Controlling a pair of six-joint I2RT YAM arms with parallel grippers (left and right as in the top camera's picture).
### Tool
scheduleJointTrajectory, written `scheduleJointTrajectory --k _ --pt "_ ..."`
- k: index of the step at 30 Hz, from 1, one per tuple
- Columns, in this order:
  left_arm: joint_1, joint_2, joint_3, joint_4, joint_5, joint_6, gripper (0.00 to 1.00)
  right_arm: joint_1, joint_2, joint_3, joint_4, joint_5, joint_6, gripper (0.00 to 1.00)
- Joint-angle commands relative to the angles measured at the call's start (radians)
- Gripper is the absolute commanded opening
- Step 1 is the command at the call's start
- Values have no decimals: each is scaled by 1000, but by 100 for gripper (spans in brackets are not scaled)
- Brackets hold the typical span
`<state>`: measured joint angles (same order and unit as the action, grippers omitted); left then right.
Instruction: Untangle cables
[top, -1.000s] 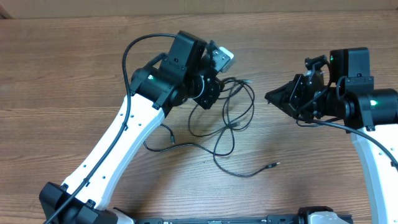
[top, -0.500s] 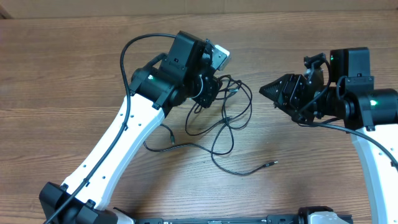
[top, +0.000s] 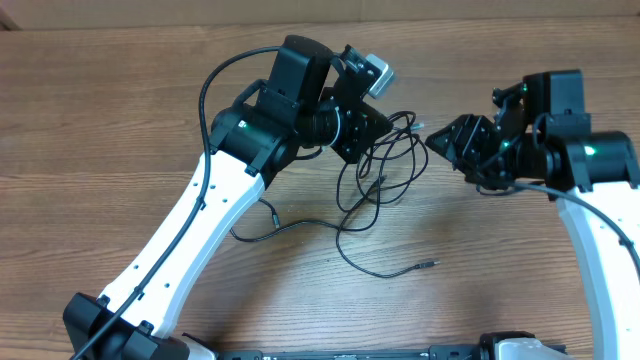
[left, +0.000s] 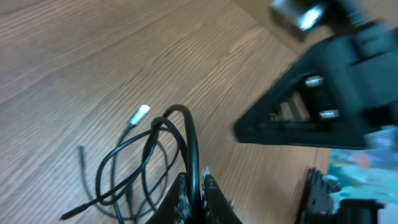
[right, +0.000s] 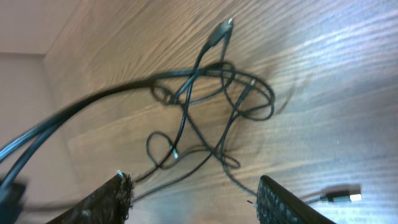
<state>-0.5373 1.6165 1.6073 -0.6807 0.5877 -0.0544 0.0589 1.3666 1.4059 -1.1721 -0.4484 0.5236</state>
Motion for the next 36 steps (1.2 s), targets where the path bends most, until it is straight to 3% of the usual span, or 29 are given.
scheduleJointTrajectory --k 1,8,15,23,31,36 --pt "-5 -1 10 16 42 -79 4 -2 45 -6 39 28 13 63" --pt "-5 -1 10 29 69 -137 4 6 137 -41 153 -106 52 63" --pt "-5 -1 10 56 76 -216 4 56 187 -72 251 -114 105 63" --pt "-6 -1 10 66 114 -239 4 73 201 -77 319 -56 188 55" --pt "-6 -1 10 67 116 -238 4 96 212 -86 315 52 187 49" --pt "-6 -1 10 67 120 -238 4 115 217 -164 401 60 187 49"
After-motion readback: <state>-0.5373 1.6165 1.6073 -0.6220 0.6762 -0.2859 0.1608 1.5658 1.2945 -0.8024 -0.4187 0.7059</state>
